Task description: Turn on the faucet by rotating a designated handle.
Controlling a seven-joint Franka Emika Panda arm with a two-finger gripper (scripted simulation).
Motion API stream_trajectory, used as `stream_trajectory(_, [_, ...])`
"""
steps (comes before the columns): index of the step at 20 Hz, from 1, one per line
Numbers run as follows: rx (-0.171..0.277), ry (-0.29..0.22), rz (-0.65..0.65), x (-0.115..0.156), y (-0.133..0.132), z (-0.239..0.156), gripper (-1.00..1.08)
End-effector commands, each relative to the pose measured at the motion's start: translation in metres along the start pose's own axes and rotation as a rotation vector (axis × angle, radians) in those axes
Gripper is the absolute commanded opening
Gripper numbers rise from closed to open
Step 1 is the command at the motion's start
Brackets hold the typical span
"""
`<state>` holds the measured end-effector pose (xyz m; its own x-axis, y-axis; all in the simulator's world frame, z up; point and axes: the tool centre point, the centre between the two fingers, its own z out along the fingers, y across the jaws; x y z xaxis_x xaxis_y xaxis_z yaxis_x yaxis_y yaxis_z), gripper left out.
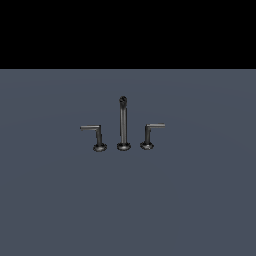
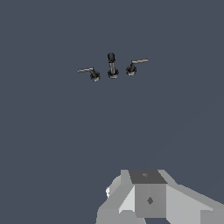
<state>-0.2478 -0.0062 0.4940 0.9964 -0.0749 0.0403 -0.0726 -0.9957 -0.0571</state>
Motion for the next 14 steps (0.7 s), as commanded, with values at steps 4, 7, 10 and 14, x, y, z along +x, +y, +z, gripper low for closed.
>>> stream_trajectory(4, [0.000,0.000,0.005,0.000,-0.001,0.001,-1.00])
stream_trajectory(7, [-0.001,0.000,0.018,0.001,-0.004,0.005,-1.00])
stream_trajectory(10, [-0.002,0.000,0.042,0.003,-0.009,0.012,-1.00])
stream_trajectory(14, [-0.004,0.000,0.087,0.006,-0.019,0.025,-1.00])
